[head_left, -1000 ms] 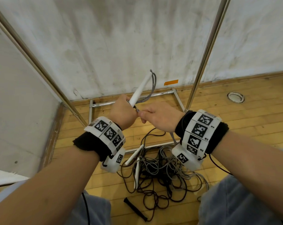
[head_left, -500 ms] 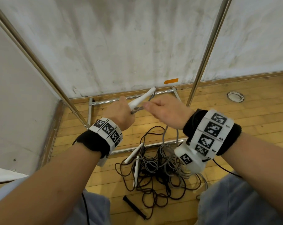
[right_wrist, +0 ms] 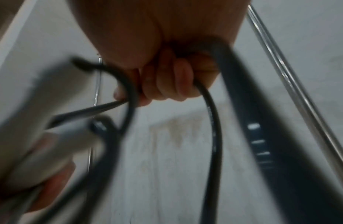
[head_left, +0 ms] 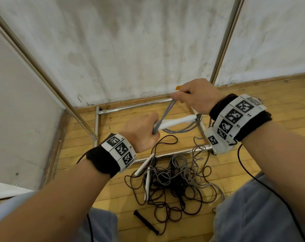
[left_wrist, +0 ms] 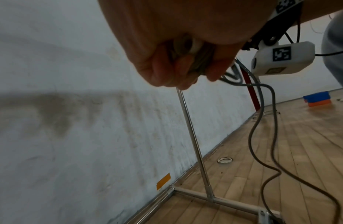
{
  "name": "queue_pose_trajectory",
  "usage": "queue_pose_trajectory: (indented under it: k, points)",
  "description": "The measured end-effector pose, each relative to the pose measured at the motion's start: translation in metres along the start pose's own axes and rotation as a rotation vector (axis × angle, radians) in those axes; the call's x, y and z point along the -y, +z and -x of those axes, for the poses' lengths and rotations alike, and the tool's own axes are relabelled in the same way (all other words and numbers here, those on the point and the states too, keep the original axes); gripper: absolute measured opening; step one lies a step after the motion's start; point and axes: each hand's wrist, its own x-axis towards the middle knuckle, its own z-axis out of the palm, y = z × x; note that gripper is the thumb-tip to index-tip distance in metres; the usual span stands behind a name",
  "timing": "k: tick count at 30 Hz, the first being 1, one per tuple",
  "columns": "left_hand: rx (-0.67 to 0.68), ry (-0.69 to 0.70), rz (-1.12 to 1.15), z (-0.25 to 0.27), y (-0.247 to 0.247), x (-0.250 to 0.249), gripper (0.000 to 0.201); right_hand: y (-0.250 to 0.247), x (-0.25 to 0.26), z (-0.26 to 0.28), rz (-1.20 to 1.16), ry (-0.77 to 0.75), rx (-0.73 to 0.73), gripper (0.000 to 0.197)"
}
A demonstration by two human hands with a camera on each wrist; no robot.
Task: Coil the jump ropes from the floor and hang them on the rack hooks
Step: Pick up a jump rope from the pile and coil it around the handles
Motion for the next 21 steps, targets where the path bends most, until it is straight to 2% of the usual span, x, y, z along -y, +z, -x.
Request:
queue_pose_trajectory:
  k: [2, 6, 7, 8, 9, 10, 11, 13, 14, 16, 18, 21]
  points:
    - [-0.021, 0.025, 0.073, 0.001, -0.006, -0.003, 0.032, -0.002, -0.005, 0.000, -0.067, 0.054, 0.022, 0.046]
    - [-0.153, 0.046, 0.282, 0.005, -0.020, -0.011, 0.020, -0.002, -0.008, -0.002, -0.246, 0.114, 0.110, 0.045]
    - [-0.189, 0.038, 0.332, 0.006, -0.023, -0.014, 0.020, 0.000, -0.007, -0.003, -0.379, 0.140, 0.122, 0.038]
    - [-0.221, 0.026, 0.376, 0.007, -0.025, -0.015, 0.021, 0.003, -0.005, -0.005, -0.615, 0.203, 0.135, 0.031]
    - [-0.255, 0.012, 0.412, 0.006, -0.026, -0.017, 0.023, 0.005, -0.003, -0.008, -0.825, 0.276, 0.157, 0.030]
    - [-0.288, -0.003, 0.440, 0.006, -0.027, -0.018, 0.027, 0.010, -0.004, -0.010, -0.890, 0.308, 0.161, 0.035]
    - [-0.314, -0.027, 0.465, 0.005, -0.027, -0.018, 0.031, 0.017, -0.002, -0.007, -0.749, 0.348, 0.187, 0.036]
    - [-0.343, -0.113, 0.544, 0.002, -0.029, -0.018, 0.032, 0.028, -0.009, -0.002, -0.436, 0.344, 0.079, 0.020]
    - [-0.359, -0.157, 0.599, 0.000, -0.029, -0.017, 0.032, 0.034, -0.005, 0.002, -0.412, 0.324, 0.063, 0.022]
    - [-0.403, -0.217, 0.679, -0.003, -0.030, -0.016, 0.031, 0.047, 0.005, 0.005, -0.385, 0.228, 0.137, 0.040]
    - [-0.442, -0.281, 0.710, -0.006, -0.031, -0.016, 0.020, 0.060, 0.011, 0.006, -0.441, 0.191, 0.169, 0.051]
    - [-0.475, -0.383, 0.705, -0.010, -0.033, -0.012, 0.012, 0.070, 0.021, 0.008, -0.466, 0.192, 0.204, 0.054]
